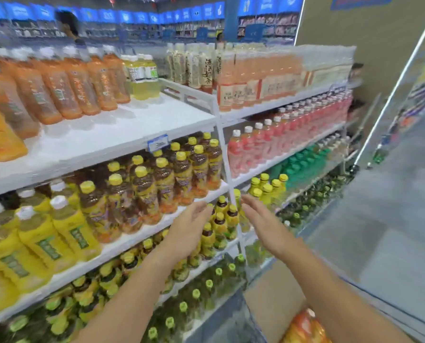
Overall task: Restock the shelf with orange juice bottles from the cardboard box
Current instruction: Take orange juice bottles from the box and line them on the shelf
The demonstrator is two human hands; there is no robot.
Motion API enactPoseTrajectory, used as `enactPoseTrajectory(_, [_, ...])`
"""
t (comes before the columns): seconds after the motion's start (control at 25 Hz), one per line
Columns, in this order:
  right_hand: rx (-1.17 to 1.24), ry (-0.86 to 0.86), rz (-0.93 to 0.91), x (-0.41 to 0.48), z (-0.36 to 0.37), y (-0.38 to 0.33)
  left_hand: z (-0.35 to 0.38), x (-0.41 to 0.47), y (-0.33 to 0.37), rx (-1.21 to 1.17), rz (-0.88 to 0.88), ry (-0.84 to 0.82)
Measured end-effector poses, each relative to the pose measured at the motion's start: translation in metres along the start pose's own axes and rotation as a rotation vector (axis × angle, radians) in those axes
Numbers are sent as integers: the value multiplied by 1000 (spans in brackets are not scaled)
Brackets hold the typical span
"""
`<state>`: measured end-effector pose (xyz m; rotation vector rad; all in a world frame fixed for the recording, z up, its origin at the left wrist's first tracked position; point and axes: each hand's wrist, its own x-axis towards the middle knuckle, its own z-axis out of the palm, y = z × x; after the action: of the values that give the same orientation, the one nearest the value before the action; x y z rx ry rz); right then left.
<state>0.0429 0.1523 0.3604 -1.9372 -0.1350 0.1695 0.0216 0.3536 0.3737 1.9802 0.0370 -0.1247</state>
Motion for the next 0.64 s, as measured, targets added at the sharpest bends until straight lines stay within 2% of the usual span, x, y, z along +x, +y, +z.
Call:
enactPoseTrajectory(0.36, [28, 324, 266, -130, -138, 167, 225, -9, -6, 26, -14, -373])
enactPoseTrajectory(0.64, [115, 518, 611, -216, -162, 267, 342, 4, -45, 154, -77, -683])
